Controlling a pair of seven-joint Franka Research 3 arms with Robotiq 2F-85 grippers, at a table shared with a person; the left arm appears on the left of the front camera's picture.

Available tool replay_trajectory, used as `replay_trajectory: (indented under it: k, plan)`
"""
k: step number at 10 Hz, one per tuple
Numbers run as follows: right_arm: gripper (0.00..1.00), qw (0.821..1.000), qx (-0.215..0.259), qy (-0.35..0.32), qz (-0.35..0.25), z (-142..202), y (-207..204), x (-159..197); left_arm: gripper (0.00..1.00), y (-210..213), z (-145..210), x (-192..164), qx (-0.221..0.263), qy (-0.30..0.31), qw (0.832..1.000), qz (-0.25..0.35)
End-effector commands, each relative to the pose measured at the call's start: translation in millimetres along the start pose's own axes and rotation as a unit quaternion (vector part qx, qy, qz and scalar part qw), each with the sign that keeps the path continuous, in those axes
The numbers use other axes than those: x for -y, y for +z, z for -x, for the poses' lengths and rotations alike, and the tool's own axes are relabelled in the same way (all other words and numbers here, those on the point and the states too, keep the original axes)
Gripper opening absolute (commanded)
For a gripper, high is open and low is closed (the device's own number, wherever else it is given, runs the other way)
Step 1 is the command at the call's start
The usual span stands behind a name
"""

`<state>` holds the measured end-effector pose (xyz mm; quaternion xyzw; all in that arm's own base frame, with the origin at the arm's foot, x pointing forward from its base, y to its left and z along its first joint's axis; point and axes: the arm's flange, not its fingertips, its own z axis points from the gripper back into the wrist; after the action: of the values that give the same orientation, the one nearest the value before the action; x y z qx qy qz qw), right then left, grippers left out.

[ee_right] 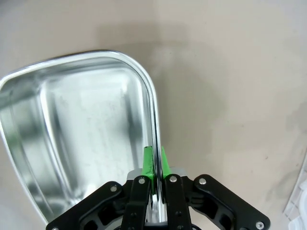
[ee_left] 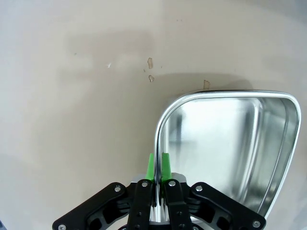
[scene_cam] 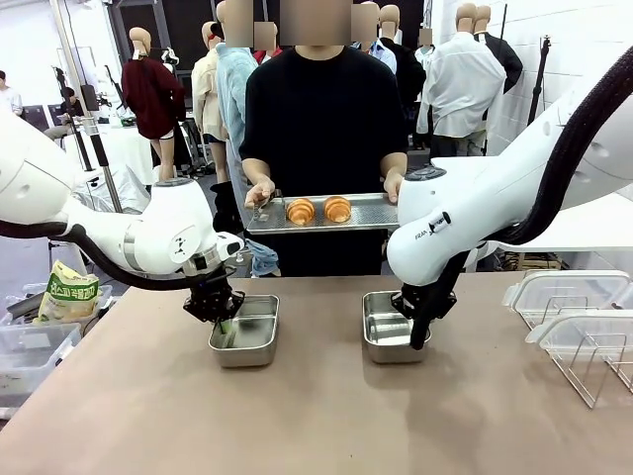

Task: Place the bread in airtight containers.
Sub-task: Lift both Airtight Container.

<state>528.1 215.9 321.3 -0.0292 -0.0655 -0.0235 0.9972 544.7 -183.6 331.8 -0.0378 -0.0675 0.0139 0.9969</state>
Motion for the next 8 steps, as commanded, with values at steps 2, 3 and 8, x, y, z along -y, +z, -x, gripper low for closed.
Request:
replay_trajectory:
  k: [2, 3, 8]
  plan:
    - [0.00, 0.999, -0.021, 0.016, -0.035, 17.7, 39.6, 5.0, 0.00, 55.2, 20.7, -5.5, 0.019, 0.030, 0.999, 0.027]
    - [0.00, 0.998, -0.020, 0.027, -0.048, 26.0, 62.7, 8.5, 0.00, 74.7, 24.8, -4.8, 0.019, 0.029, 0.999, 0.030]
    - [0.00, 0.996, 0.040, 0.051, -0.059, 61.7, 182.7, 29.0, 0.00, 146.7, 43.3, -0.1, 0.015, 0.003, 1.000, 0.001]
